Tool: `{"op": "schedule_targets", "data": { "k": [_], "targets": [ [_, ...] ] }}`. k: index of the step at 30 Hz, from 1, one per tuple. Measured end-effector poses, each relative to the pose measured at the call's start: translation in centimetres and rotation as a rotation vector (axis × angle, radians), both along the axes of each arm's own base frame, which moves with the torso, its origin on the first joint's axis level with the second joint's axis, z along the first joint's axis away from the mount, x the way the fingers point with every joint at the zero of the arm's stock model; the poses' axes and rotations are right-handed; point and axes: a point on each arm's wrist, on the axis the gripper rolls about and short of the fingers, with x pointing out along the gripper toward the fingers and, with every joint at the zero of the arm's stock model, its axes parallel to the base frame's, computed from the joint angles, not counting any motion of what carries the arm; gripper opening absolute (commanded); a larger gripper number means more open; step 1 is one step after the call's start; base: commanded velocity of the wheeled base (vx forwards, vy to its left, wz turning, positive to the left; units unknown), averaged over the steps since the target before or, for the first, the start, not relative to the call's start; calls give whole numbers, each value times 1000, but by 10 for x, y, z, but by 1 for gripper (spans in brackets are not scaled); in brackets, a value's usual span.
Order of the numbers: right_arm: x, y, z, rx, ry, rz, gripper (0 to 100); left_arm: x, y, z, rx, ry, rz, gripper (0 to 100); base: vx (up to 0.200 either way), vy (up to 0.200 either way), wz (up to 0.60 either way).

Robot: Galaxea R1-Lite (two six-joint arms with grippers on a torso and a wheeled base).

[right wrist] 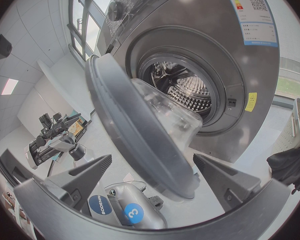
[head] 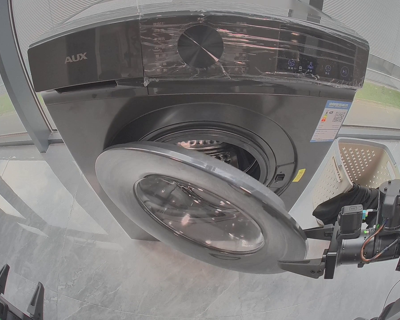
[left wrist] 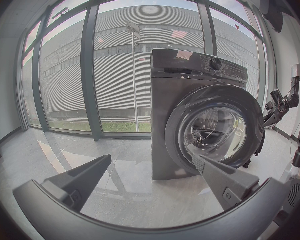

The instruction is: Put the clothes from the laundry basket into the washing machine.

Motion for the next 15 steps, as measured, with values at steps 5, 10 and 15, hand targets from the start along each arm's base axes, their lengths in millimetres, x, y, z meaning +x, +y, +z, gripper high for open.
{"op": "schedule_targets", "data": {
  "k": [5,10,15],
  "targets": [
    [-3,-1,0,1,0,4,100,0,0,0,0,0,0,100,0,0,0],
    [1,-1,4,11,-18,-5,100,0,0,0,0,0,-1,100,-160,0,0],
    [4,3,1,4,-7,5,100,0,0,0,0,0,-1,100,-80,0,0]
  ]
}}
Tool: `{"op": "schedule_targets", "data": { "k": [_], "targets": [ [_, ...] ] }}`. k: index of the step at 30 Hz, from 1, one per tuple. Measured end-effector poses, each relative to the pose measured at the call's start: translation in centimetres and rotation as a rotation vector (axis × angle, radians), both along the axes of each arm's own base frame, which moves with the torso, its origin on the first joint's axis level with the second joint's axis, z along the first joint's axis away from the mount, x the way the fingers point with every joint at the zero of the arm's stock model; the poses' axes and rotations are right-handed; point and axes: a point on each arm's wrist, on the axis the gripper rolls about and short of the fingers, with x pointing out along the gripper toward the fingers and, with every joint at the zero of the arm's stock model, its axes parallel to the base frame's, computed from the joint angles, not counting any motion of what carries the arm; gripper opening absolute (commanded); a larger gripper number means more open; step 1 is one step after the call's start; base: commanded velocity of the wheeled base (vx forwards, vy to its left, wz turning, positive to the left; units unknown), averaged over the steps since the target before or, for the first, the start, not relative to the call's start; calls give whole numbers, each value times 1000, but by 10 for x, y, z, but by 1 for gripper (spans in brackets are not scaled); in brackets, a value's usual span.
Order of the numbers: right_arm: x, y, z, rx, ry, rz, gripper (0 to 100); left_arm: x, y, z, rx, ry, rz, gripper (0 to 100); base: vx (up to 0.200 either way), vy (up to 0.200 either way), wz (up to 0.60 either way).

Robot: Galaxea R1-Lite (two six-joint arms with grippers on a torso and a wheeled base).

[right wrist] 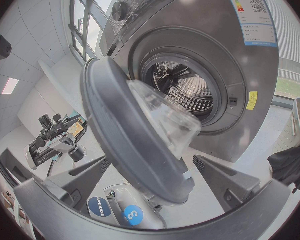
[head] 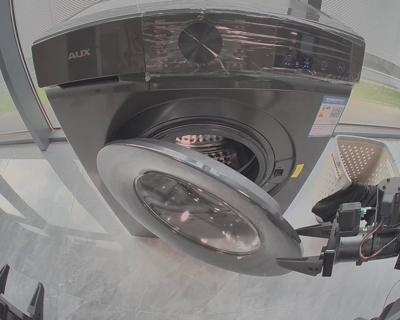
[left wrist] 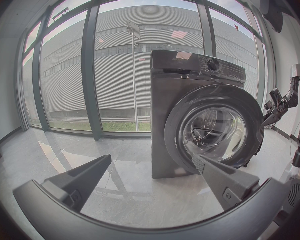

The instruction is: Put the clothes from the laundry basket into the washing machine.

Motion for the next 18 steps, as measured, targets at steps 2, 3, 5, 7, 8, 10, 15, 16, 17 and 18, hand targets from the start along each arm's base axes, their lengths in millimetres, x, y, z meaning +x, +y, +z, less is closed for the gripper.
{"op": "schedule_targets", "data": {
  "k": [2,3,5,7,8,10,15,16,17,18],
  "targets": [
    [0,2,-1,-3,7,7,100,0,0,0,1,0,0,100,0,0,0],
    [0,2,-2,-4,9,9,100,0,0,0,1,0,0,100,0,0,0],
    [-1,3,-4,-9,18,17,100,0,0,0,1,0,1,100,0,0,0],
    [-3,4,-5,-10,25,25,100,0,0,0,1,0,1,100,0,0,0],
    [-4,5,-6,-12,29,29,100,0,0,0,1,0,1,100,0,0,0],
    [-8,6,-8,-13,35,43,100,0,0,0,1,0,1,100,0,0,0],
    [-20,6,-11,-20,43,76,100,0,0,0,1,0,0,100,0,0,0],
    [-21,5,-11,-19,42,80,100,0,0,0,1,0,0,100,0,0,0],
    [-23,5,-10,-17,40,82,100,0,0,0,1,0,0,100,0,0,0],
    [-25,4,-9,-11,35,81,100,0,0,0,1,0,0,100,0,0,0]
  ]
}}
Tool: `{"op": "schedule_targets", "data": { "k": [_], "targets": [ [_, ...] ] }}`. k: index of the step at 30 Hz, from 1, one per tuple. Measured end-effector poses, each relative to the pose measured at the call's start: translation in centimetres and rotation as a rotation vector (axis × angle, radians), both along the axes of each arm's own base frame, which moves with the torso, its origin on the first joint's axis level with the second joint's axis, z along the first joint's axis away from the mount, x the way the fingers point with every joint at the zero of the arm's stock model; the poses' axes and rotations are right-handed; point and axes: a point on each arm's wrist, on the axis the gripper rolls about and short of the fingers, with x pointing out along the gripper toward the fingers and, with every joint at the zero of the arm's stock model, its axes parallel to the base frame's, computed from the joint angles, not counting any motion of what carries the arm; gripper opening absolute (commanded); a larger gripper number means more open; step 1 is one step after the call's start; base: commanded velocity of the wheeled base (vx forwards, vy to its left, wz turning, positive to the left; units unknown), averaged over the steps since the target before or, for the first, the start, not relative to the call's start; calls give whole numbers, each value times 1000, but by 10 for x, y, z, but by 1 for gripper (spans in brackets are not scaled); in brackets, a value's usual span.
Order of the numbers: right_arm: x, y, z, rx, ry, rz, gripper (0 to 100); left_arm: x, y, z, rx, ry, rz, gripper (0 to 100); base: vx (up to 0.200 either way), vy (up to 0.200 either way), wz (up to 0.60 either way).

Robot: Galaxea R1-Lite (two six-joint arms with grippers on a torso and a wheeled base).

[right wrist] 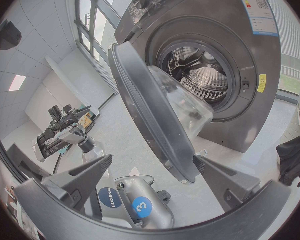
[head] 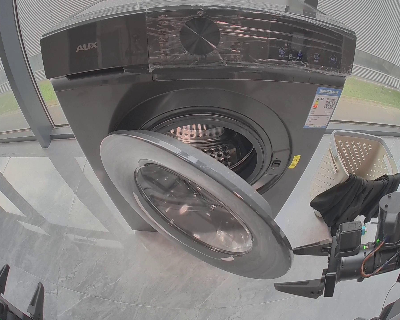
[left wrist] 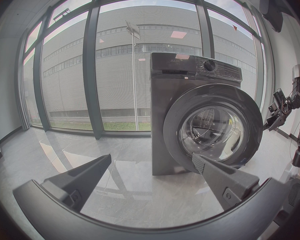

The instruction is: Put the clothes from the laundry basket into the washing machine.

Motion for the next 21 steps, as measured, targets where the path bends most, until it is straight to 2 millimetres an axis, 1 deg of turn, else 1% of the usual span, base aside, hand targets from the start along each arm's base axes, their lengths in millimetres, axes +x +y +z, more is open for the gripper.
{"op": "schedule_targets", "data": {
  "k": [4,11,15,18,21],
  "targets": [
    [-3,-7,9,45,-17,-37,100,0,0,0,0,0,0,100,0,0,0],
    [-1,-33,41,162,-109,-184,100,0,0,0,0,0,0,100,0,0,0],
    [-3,-43,58,205,-176,-224,100,0,0,0,-1,0,0,100,0,0,0],
    [-1,-45,60,200,-194,-242,100,0,0,0,-1,0,0,100,0,0,0],
    [6,-44,55,166,-188,-255,100,0,0,0,-1,0,0,100,0,0,0]
  ]
}}
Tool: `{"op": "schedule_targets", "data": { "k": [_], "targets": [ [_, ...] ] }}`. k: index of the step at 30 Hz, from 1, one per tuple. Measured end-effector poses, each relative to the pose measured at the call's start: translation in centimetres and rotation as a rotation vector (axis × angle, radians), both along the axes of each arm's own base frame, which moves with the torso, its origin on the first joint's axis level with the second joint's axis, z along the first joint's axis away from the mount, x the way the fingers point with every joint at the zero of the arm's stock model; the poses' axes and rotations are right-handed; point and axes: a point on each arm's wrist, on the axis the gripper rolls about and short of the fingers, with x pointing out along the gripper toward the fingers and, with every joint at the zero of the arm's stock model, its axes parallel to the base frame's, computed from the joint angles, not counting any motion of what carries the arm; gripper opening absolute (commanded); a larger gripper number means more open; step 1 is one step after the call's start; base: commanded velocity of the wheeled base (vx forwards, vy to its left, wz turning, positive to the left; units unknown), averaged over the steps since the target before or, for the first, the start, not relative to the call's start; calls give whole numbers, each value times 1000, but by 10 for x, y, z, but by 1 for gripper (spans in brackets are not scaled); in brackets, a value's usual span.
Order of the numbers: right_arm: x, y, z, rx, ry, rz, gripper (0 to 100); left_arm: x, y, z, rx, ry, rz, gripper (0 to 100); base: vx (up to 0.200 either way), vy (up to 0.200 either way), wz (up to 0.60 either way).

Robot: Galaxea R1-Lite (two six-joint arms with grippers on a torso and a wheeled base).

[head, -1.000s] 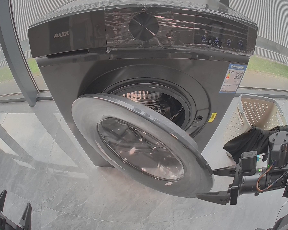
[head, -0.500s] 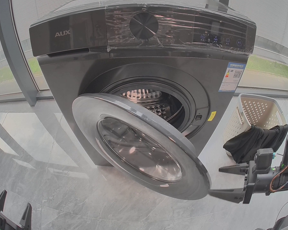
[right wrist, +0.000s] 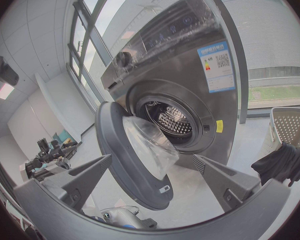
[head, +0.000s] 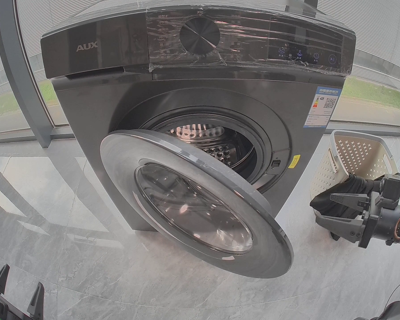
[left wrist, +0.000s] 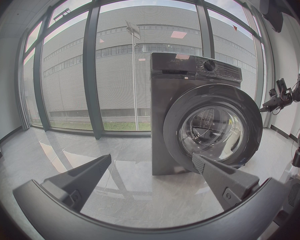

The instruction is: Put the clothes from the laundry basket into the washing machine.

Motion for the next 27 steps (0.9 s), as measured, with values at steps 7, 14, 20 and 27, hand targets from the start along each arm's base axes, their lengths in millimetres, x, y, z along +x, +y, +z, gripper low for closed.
{"op": "schedule_targets", "data": {
  "k": [7,14,20,27],
  "targets": [
    [25,10,-26,-81,77,-6,100,0,0,0,0,0,0,100,0,0,0],
    [37,26,-49,-135,157,27,100,0,0,0,0,0,0,100,0,0,0],
    [30,41,-60,-162,198,109,100,0,0,0,0,0,0,100,0,0,0],
    [24,48,-64,-194,207,96,100,0,0,0,1,0,0,100,0,0,0]
  ]
}}
